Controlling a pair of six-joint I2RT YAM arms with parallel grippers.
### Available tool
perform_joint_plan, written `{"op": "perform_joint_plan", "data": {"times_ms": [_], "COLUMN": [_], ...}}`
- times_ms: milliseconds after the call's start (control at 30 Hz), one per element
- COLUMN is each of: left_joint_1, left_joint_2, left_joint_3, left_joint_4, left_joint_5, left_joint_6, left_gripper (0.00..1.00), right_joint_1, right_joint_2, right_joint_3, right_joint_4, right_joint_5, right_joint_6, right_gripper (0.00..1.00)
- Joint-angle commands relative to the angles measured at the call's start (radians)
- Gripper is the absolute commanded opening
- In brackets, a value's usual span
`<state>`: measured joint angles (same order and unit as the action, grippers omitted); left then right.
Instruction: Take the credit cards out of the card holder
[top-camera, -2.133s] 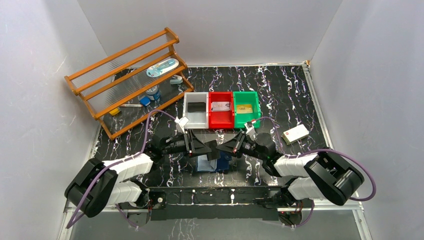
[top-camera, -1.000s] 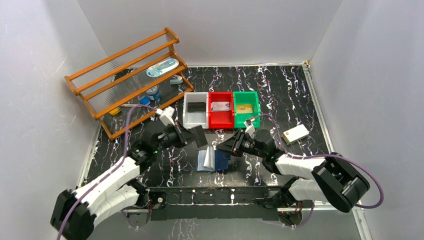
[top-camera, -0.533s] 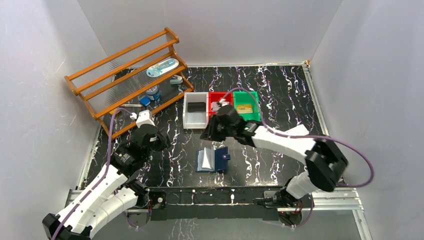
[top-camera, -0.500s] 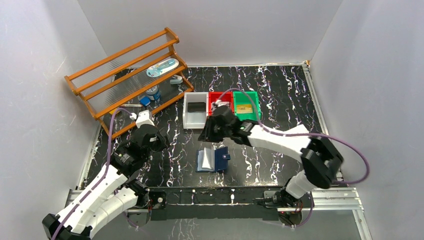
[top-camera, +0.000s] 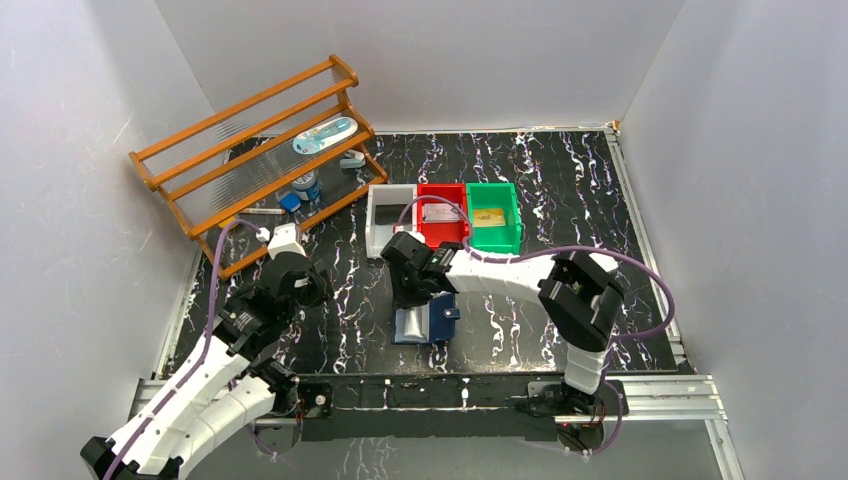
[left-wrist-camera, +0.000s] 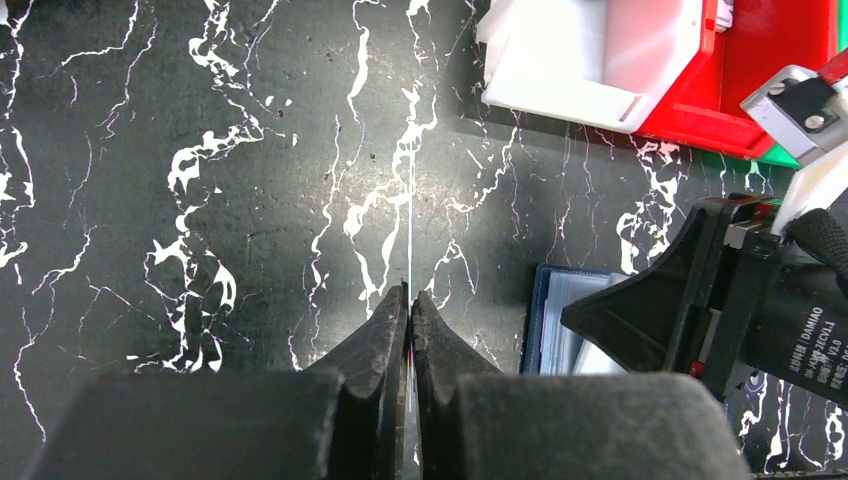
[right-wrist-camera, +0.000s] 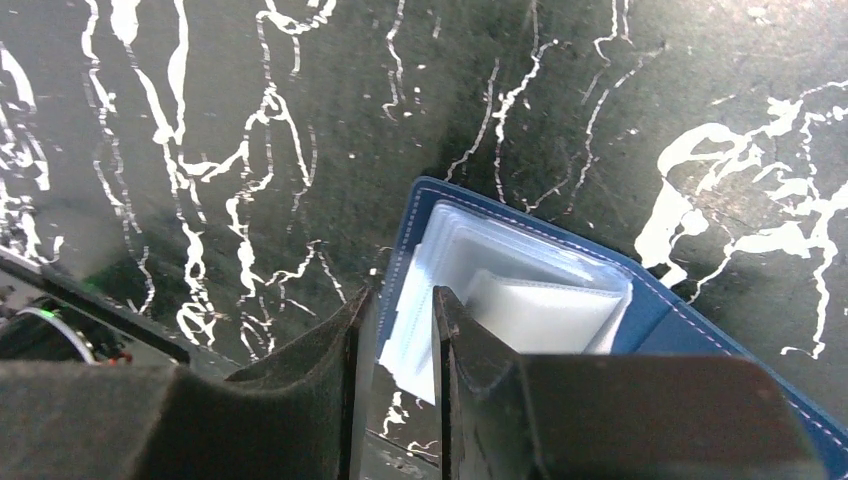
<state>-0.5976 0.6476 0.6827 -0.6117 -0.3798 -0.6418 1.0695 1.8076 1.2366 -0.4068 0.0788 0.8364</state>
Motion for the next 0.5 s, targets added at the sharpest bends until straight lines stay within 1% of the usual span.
{"op": "perform_joint_plan", "data": {"times_ms": [0,133,333,467], "left_joint_1": [0.0,0.0,0.001,0.001], "left_joint_2": [0.01,0.028,0.067,0.13], "left_joint_3": [0.033,0.039,0.045,0.078], "left_joint_4": [-0.008,-0.003,0.025,0.049], "left_joint_5": [0.033,0.053,0.096,0.15], "left_joint_6": [0.023,0.038,0.064,0.095], "left_gripper": [0.0,0.0,0.0,0.0], "right_joint_1": [0.009,0.011,0.01,0.009], "right_joint_2": [0.003,-0.012,-0.085,-0.106], "right_joint_3": [0.052,0.068,0.022,-0.022], "right_joint_4": [-0.053,-0.128,-0.154,-0.158], "right_joint_5": [0.031,0.107,0.168,0.208], "right_joint_6": [-0.018,-0.011,-0.007,-0.013], "right_gripper": [0.35,0.35,0.35,0.35]}}
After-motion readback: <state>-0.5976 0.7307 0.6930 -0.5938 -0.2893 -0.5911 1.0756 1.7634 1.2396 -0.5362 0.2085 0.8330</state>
